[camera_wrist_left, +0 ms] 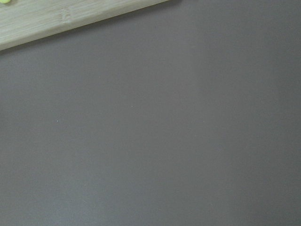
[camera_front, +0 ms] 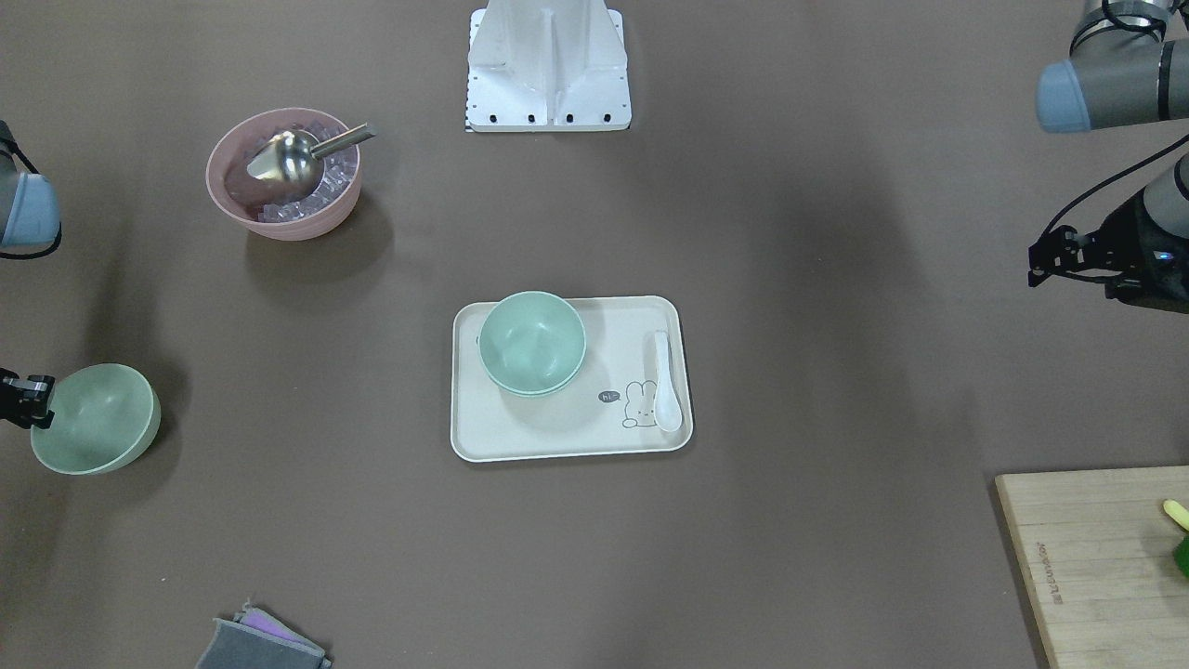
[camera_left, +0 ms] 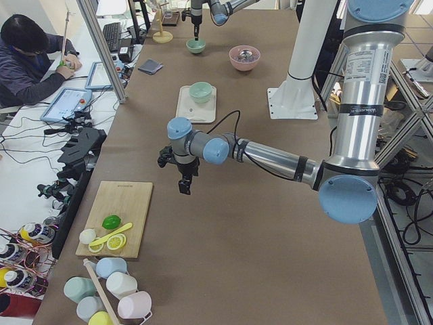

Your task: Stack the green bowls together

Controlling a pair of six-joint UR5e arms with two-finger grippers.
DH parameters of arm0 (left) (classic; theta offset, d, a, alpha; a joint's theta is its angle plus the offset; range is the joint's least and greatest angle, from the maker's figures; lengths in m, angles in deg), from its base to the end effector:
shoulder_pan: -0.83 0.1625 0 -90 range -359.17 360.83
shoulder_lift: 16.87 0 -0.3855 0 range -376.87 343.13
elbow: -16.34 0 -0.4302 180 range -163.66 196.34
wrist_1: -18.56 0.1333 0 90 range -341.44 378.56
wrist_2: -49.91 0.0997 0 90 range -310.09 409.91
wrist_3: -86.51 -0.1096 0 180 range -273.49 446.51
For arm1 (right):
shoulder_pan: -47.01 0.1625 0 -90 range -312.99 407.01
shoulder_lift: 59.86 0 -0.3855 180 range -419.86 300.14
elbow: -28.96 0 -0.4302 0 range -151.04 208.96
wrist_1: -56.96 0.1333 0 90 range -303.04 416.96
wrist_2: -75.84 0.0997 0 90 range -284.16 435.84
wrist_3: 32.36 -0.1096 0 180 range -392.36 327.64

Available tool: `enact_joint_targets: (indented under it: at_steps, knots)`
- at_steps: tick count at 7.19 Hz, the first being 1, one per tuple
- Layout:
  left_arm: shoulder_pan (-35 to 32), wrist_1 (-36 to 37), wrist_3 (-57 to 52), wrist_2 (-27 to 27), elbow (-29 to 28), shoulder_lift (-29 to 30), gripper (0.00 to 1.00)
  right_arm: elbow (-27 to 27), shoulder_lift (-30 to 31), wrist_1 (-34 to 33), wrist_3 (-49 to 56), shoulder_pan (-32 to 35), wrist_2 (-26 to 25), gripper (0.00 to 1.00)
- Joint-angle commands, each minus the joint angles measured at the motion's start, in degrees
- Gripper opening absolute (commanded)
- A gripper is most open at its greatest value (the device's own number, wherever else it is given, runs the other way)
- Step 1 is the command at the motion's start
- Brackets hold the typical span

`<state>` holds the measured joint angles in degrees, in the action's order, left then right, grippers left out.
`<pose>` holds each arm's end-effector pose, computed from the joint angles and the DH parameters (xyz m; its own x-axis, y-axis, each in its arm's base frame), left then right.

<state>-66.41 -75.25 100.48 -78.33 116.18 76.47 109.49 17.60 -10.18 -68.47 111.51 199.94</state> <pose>0.1570 -0.5434 0.5024 0.7243 0.2438 -0.6450 -0.2011 0.9694 0.1407 -0.2118 -0.6110 0.5538 0.7467 0.0116 0.6650 -0.0655 0.9963 0.0561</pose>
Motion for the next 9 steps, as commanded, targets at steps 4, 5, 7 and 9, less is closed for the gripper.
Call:
enact_joint_targets:
  at_steps: [4, 5, 7, 9]
  knots:
    - [0.09, -0.06, 0.00, 0.00, -0.09, 0.00, 0.99, -0.19, -0.47, 0.00, -0.01, -0.52, -0.09, 0.26]
    - [0.09, -0.06, 0.00, 0.00, -0.09, 0.09, 0.99, -0.10, -0.47, 0.00, -0.10, -0.52, -0.09, 0.19]
    - [0.09, -0.06, 0.00, 0.00, -0.09, 0.09, 0.99, 0.68, -0.56, 0.09, -1.58, -0.52, 0.00, 0.00]
    - [0.09, -0.06, 0.00, 0.00, -0.09, 0.09, 0.99, 5.85, -0.73, -0.87, -3.51, -0.52, 0.69, 0.00]
